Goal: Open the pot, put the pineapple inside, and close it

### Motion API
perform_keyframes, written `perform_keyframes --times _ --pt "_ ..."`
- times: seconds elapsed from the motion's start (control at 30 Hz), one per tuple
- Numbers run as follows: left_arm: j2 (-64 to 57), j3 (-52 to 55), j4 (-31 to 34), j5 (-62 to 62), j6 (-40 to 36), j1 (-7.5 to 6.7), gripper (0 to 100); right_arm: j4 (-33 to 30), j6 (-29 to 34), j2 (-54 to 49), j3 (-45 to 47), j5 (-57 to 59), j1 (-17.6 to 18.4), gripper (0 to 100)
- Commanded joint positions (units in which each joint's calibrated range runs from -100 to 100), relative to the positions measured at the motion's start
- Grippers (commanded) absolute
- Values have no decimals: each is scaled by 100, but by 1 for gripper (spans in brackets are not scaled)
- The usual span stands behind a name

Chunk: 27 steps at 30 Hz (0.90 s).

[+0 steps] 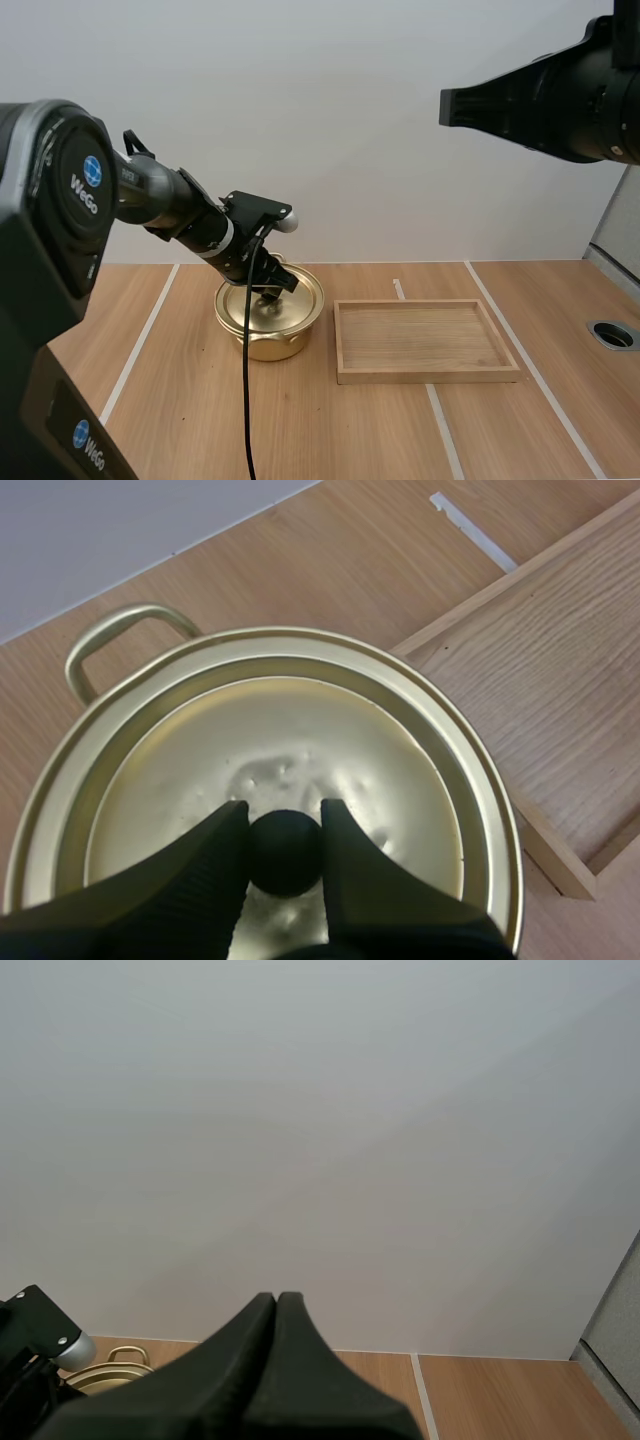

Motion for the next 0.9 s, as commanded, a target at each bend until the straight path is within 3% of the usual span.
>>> perform_keyframes --times 0.0,0.1,0.17,0.23,0.33,0.37,0.63,0.87 --pt "15 23 359 442 -75 -17 0 -45 7 -55 10 -33 -22 0" --pt "15 23 358 105 -225 -17 4 -71 7 -55 10 -33 -22 0" --pt "15 23 334 -95 -343 -17 16 -71 7 -55 10 -33 -22 0" --pt "15 23 232 -212 -343 -17 39 -71 7 -55 10 -33 -22 0" --pt "15 23 21 -364 -343 -17 92 -71 7 -55 10 -33 -22 0" --pt "15 23 -62 -428 -343 -17 100 -71 7 -55 10 -33 -22 0" --pt "-283 -284 -261 -270 -333 -17 100 -71 7 -55 10 -33 -22 0" --pt "-1654 -466 -385 -880 -475 -17 100 -71 7 -55 10 -33 -22 0"
